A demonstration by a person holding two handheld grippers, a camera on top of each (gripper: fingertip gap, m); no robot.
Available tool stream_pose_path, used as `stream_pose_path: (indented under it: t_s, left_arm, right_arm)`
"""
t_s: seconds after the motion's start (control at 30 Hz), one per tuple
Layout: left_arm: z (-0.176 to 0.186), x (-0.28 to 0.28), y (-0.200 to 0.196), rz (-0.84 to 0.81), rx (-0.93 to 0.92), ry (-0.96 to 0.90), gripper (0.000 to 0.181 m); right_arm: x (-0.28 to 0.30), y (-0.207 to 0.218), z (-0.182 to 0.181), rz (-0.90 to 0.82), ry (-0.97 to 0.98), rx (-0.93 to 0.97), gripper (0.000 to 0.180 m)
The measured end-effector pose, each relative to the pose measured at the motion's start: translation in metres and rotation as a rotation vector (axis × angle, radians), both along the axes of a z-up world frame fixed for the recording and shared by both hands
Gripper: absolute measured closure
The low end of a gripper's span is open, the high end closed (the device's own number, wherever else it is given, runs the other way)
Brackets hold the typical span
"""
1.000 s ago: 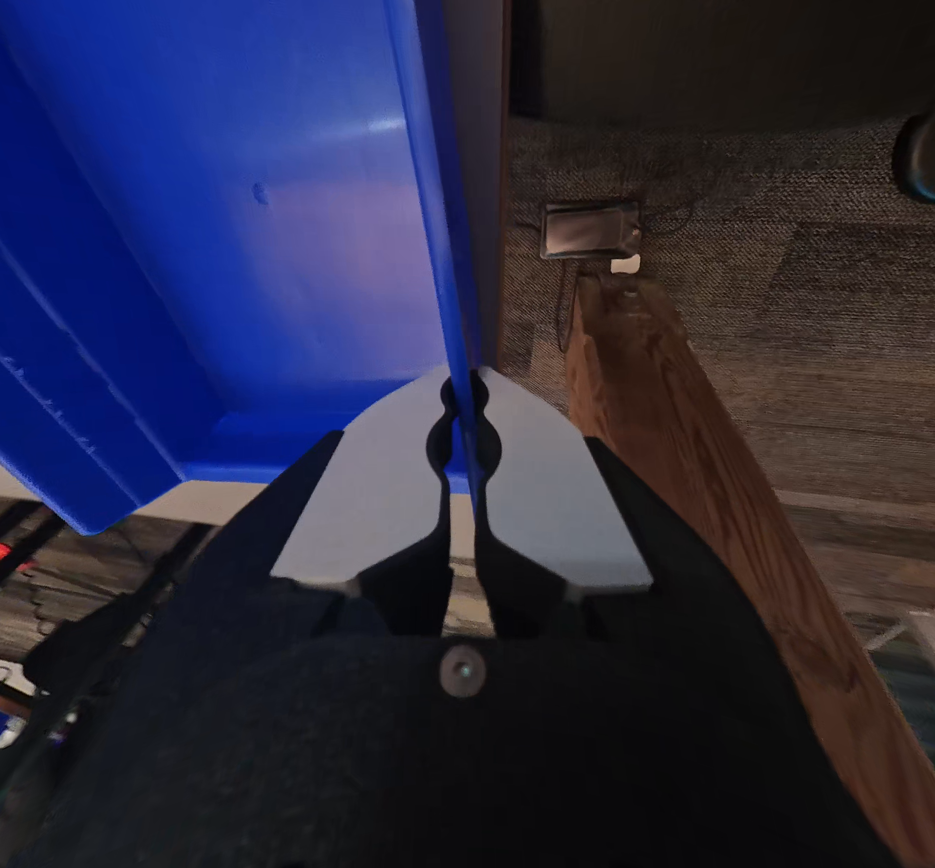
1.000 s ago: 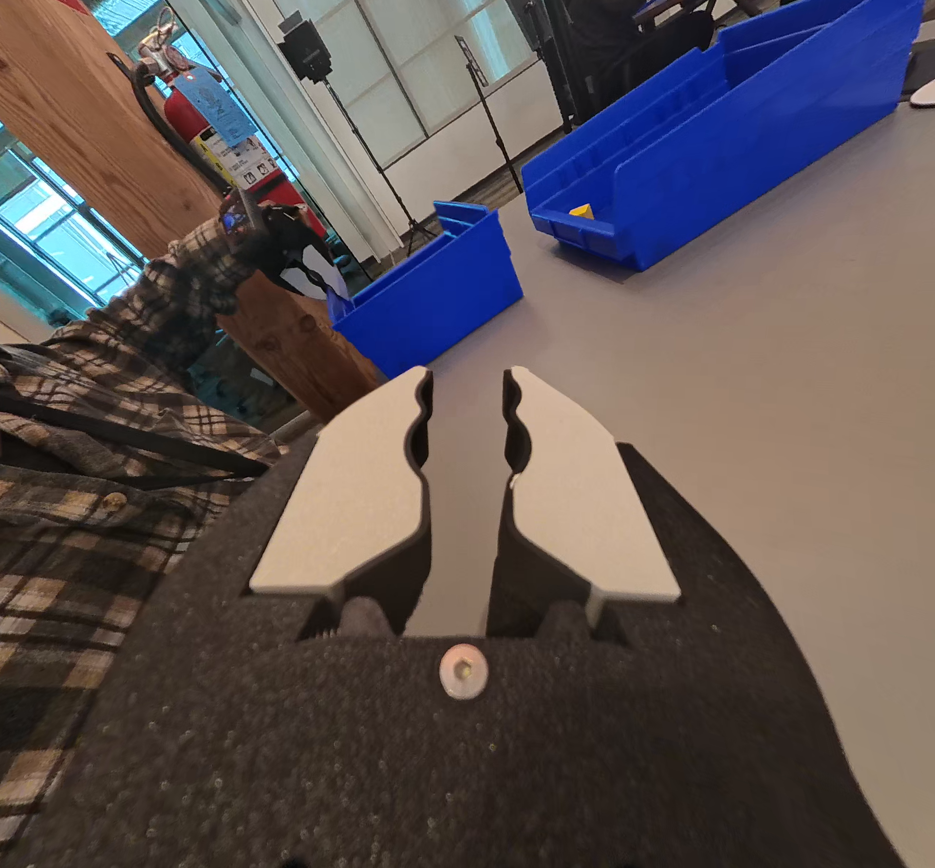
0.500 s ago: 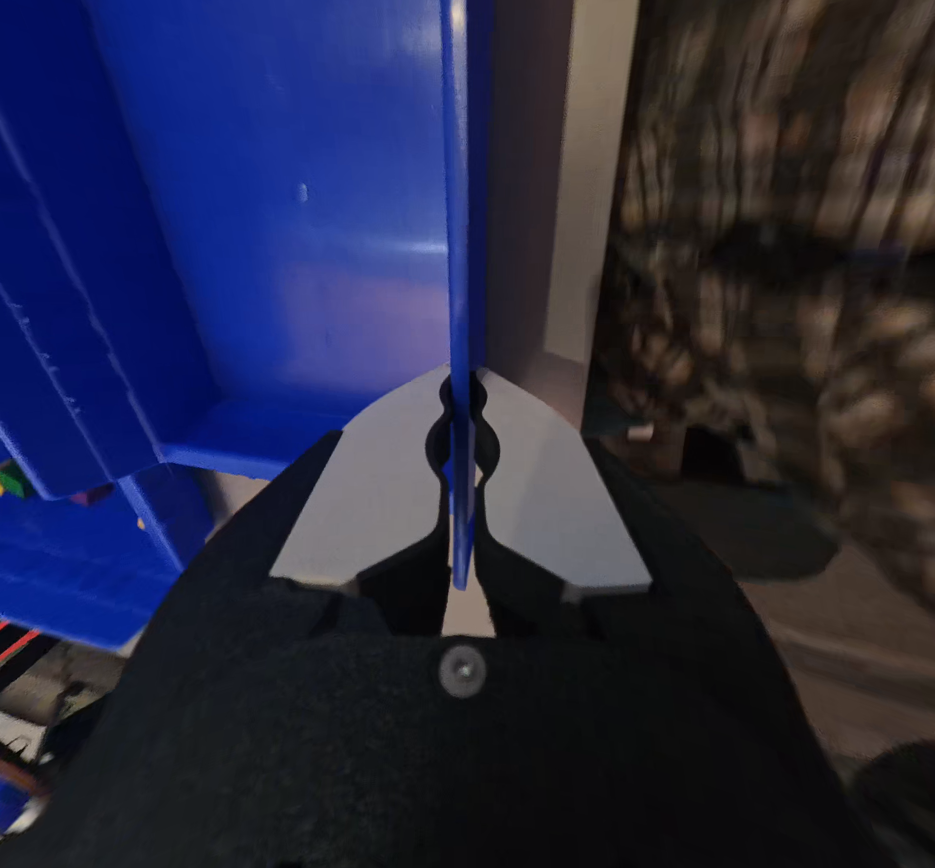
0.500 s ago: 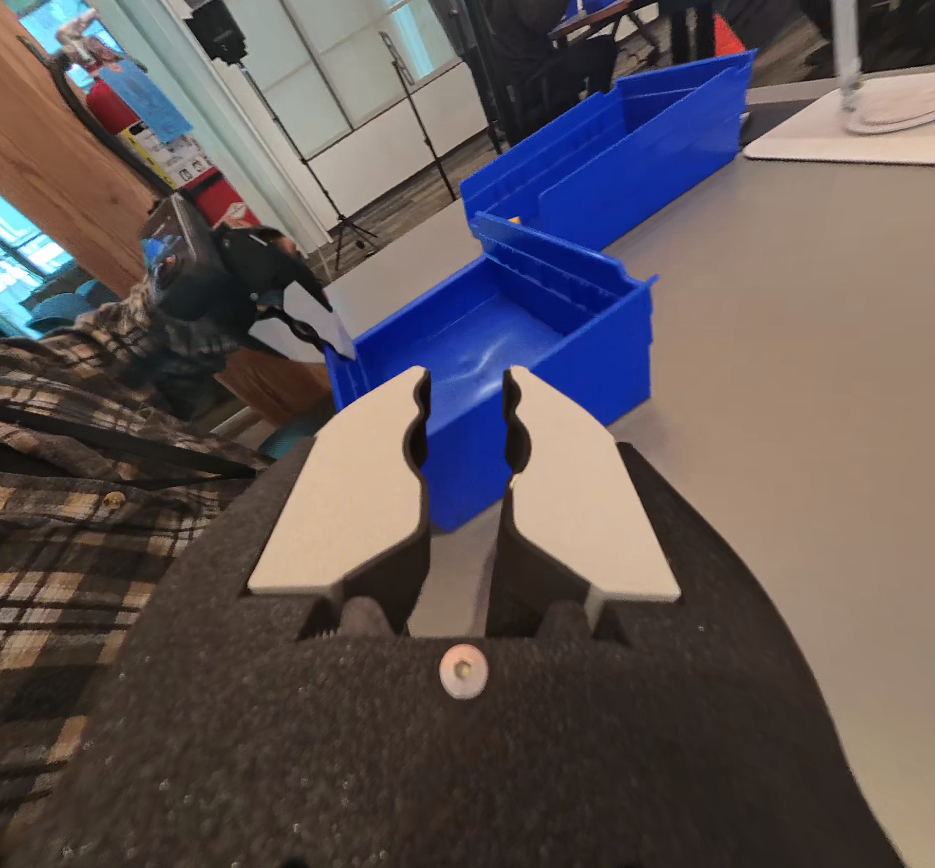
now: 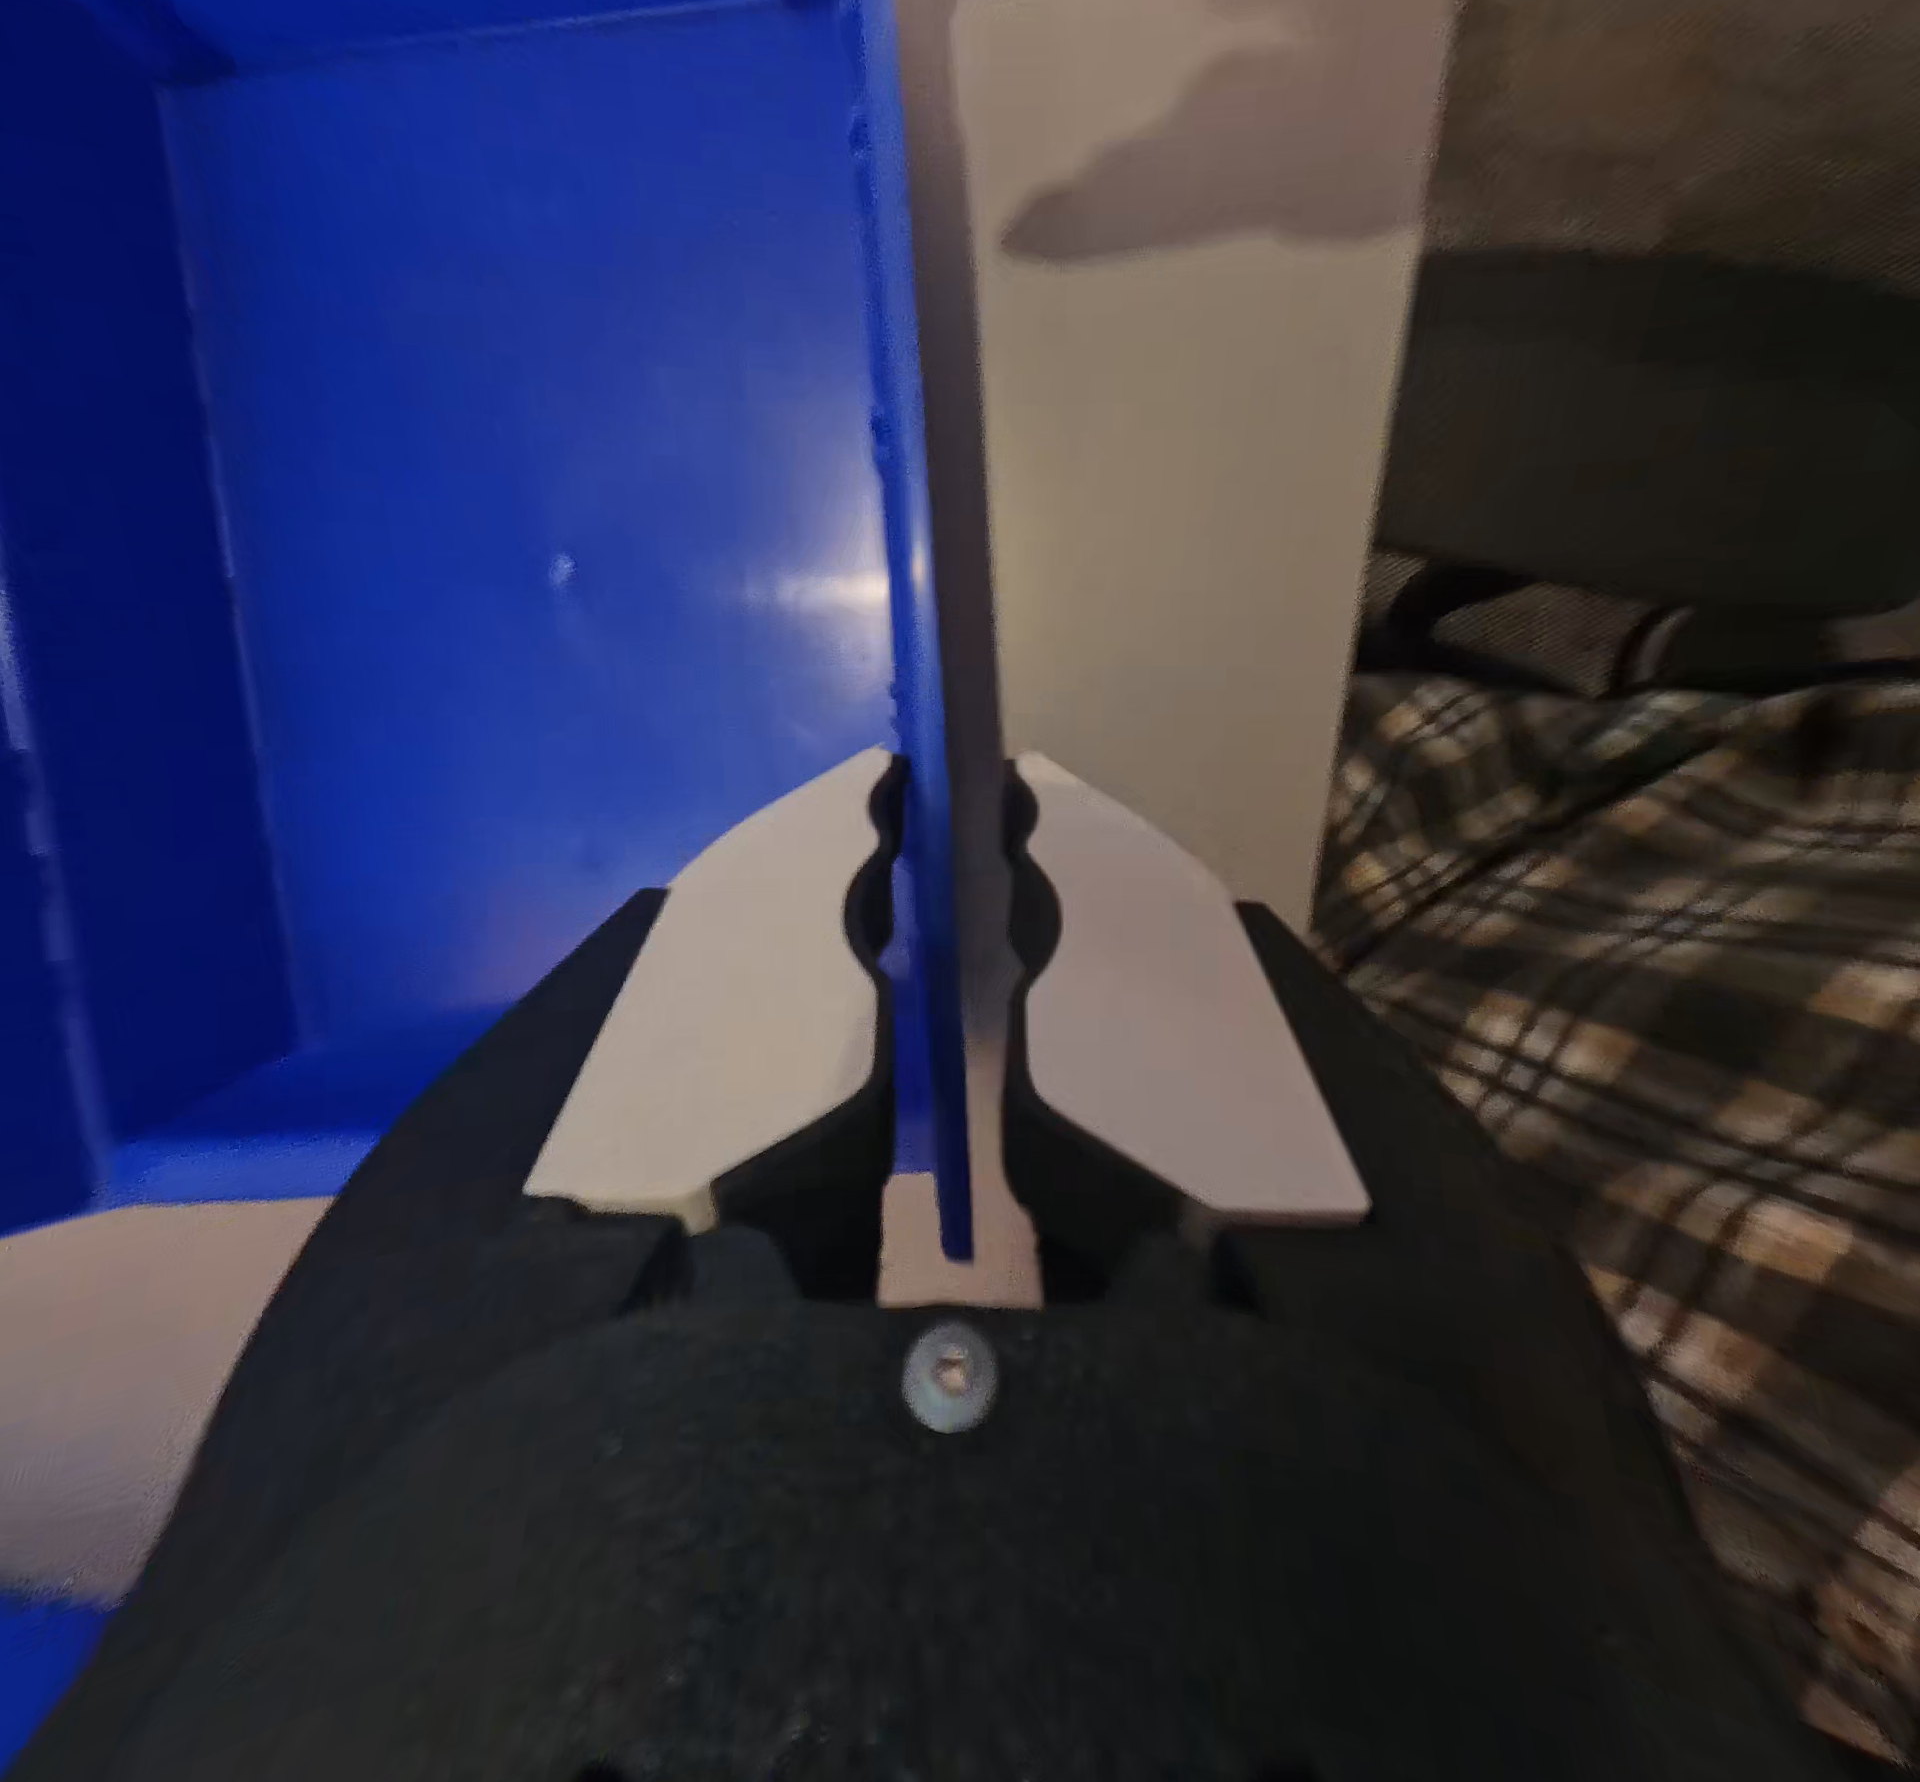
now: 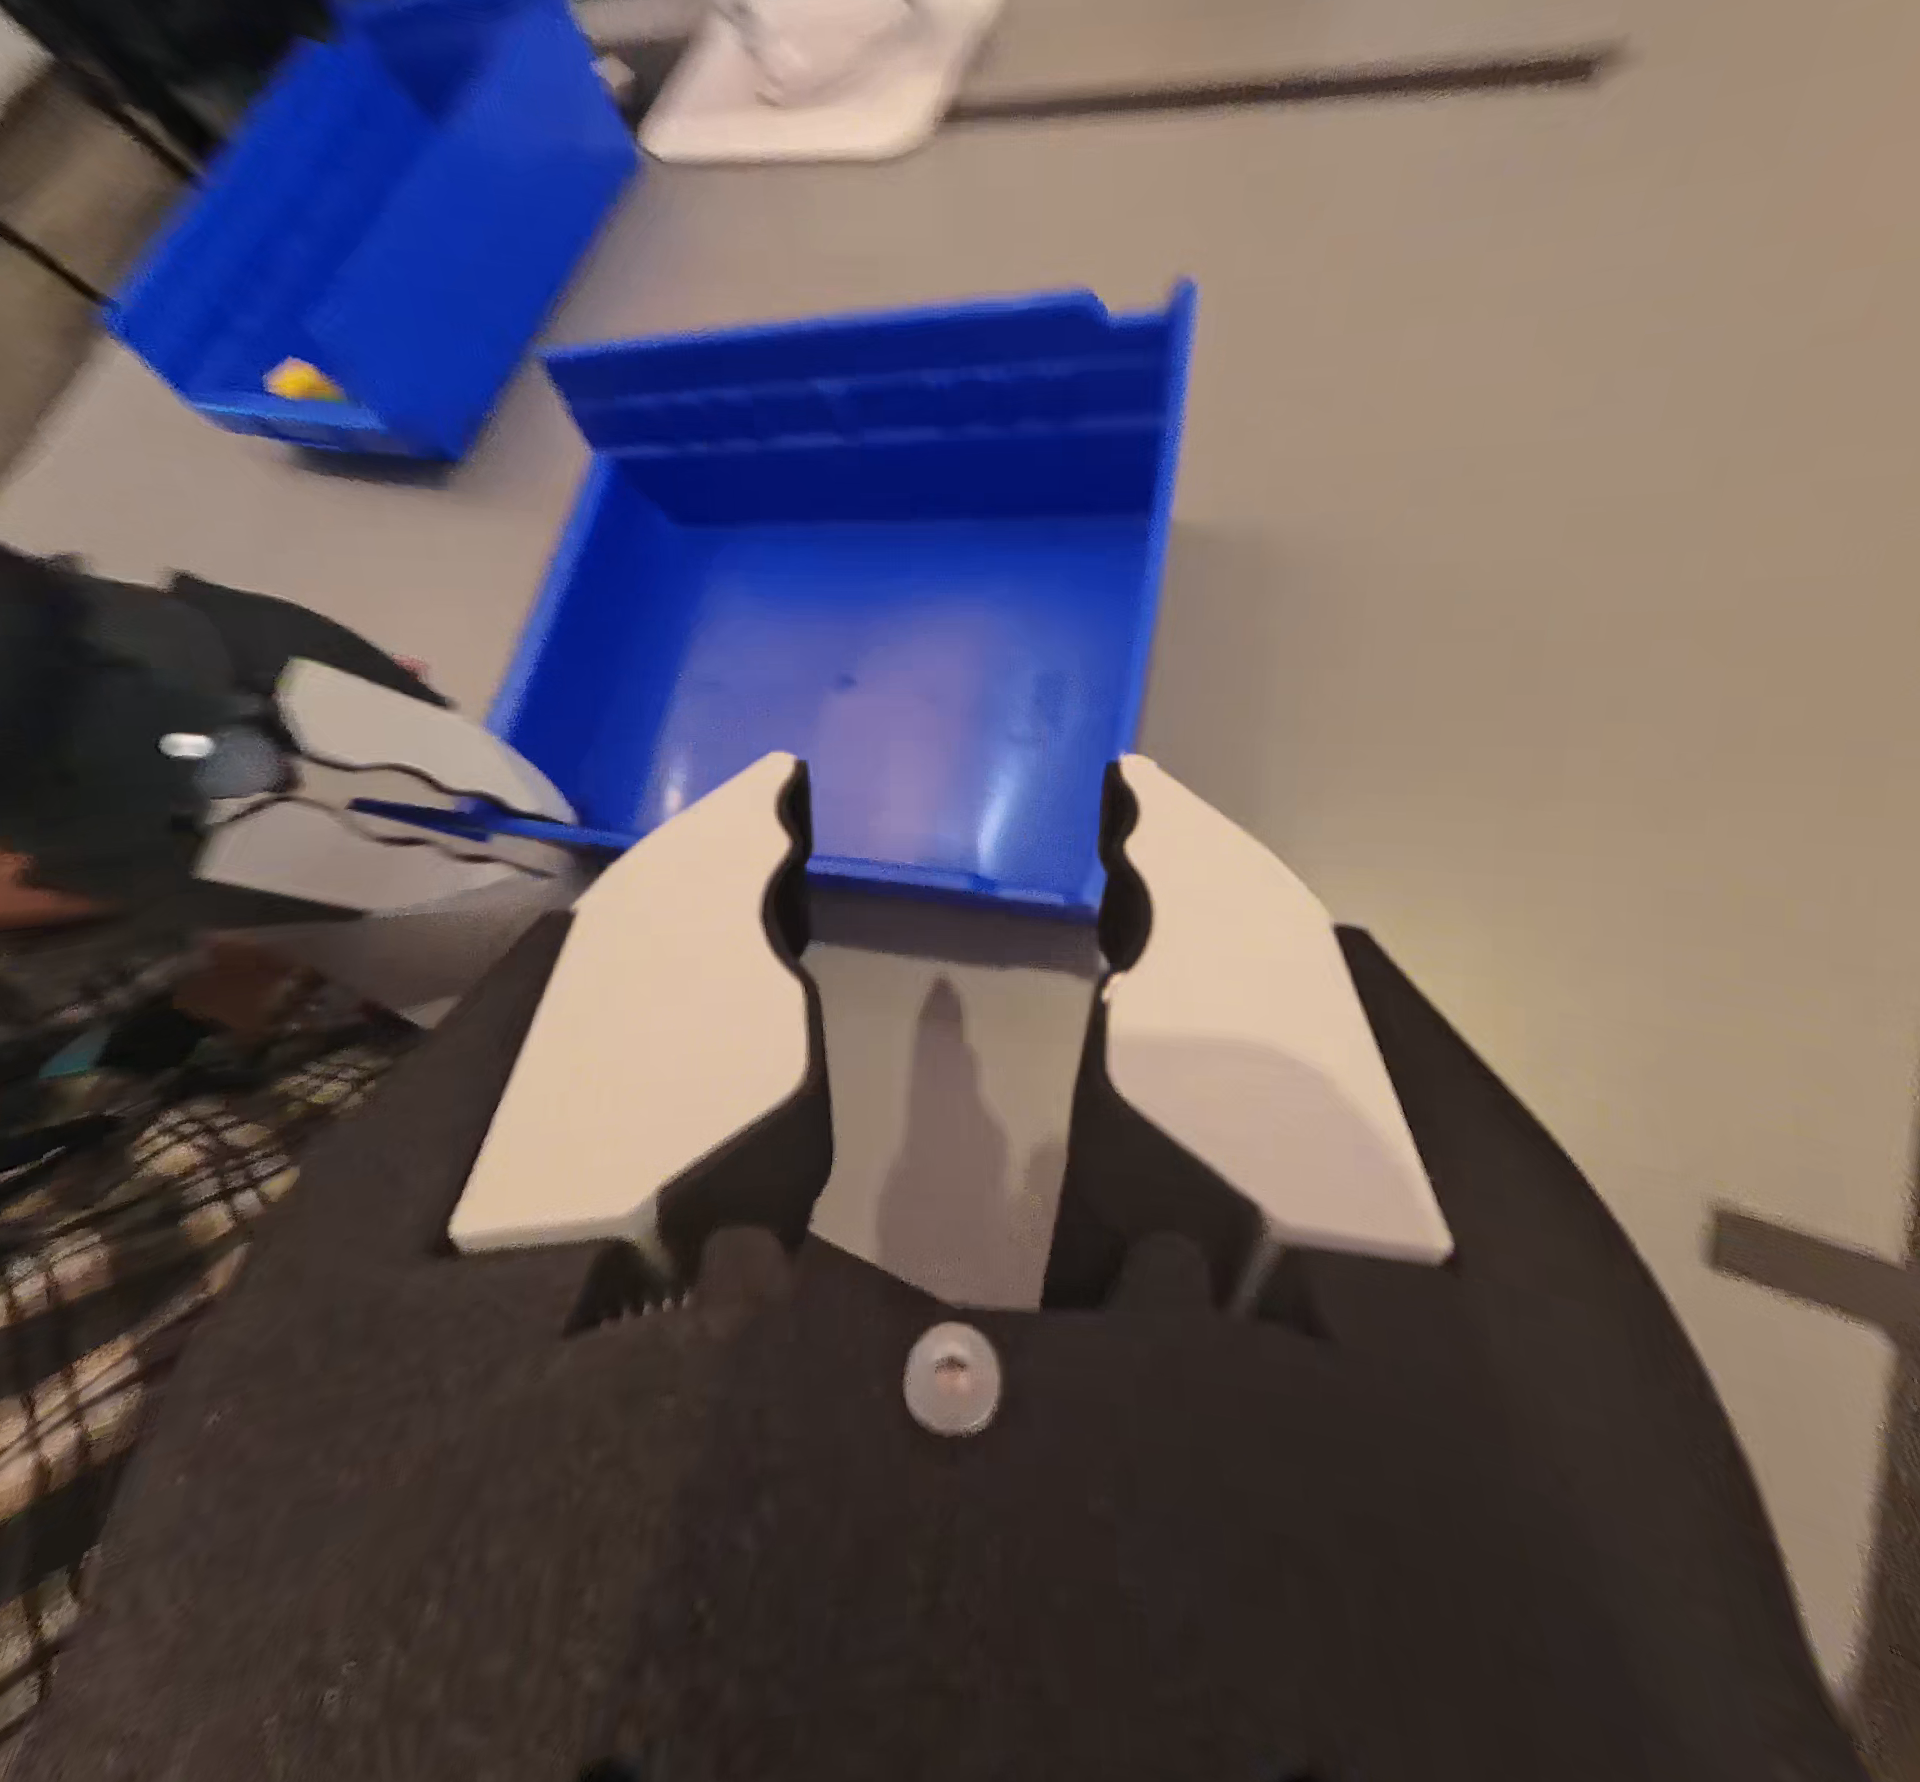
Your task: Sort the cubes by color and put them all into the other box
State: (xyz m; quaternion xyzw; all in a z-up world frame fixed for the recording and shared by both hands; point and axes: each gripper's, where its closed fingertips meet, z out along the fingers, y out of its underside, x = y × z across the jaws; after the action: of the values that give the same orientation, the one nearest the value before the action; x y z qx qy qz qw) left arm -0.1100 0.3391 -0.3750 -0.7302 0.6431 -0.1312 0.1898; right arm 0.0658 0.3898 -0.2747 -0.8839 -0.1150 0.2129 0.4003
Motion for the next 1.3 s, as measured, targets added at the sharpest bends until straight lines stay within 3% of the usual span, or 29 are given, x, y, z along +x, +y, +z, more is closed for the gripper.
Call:
stream_pose_path:
  t_s: [0.07, 0.17, 0.3, 0.47, 0.53, 0.73, 0.9, 0.97, 1.0, 1.07, 1.1, 1.17, 1.23, 1.3]
  left_arm:
    - [0.011, 0.005, -0.007, -0.017, -0.095, -0.121, 0.151]
    - [0.034, -0.008, -0.020, -0.044, -0.284, -0.334, 0.117]
    - [0.078, -0.058, -0.006, -0.024, -0.385, -0.663, 0.108]
    - [0.109, -0.140, 0.043, 0.054, -0.302, -0.951, 0.115]
    - [0.114, -0.167, 0.058, 0.057, -0.281, -1.004, 0.120]
    - [0.123, -0.211, 0.091, 0.032, -0.128, -1.132, 0.133]
    - [0.123, -0.217, 0.089, 0.004, -0.030, -1.169, 0.137]
    - [0.119, -0.217, 0.091, 0.021, 0.021, -1.151, 0.137]
    - [0.118, -0.216, 0.091, 0.025, 0.030, -1.148, 0.137]
    - [0.115, -0.215, 0.092, 0.036, 0.019, -1.141, 0.136]
    - [0.113, -0.215, 0.092, 0.041, 0.005, -1.138, 0.136]
    - [0.111, -0.215, 0.092, 0.056, -0.009, -1.138, 0.136]
    - [0.110, -0.216, 0.093, 0.076, -0.008, -1.139, 0.135]
    - [0.110, -0.216, 0.092, 0.082, -0.013, -1.140, 0.135]
  right_arm:
    - [0.014, 0.006, -0.014, -0.042, -0.047, -0.119, 0.124]
    - [0.019, 0.020, -0.034, -0.050, -0.089, -0.284, 0.125]
    - [0.005, 0.035, -0.063, -0.002, -0.100, -0.508, 0.137]
    - [0.001, 0.040, -0.091, 0.000, -0.205, -0.702, 0.155]
    - [0.011, 0.040, -0.097, -0.002, -0.308, -0.742, 0.175]
    - [0.042, 0.063, -0.097, 0.114, -0.523, -0.798, 0.174]
    - [0.087, 0.119, -0.097, 0.182, -0.749, -0.818, 0.172]
    - [0.107, 0.159, -0.096, 0.187, -0.883, -0.728, 0.168]
    - [0.121, 0.182, -0.089, 0.146, -0.996, -0.649, 0.158]
    - [0.144, 0.217, -0.058, 0.021, -1.232, -0.465, 0.099]
    - [0.144, 0.224, -0.043, -0.036, -1.255, -0.396, 0.090]
    - [0.135, 0.220, -0.020, -0.166, -1.161, -0.307, 0.075]
    - [0.124, 0.191, -0.015, -0.253, -1.006, -0.339, 0.063]
    - [0.113, 0.150, -0.025, -0.301, -0.816, -0.443, 0.068]
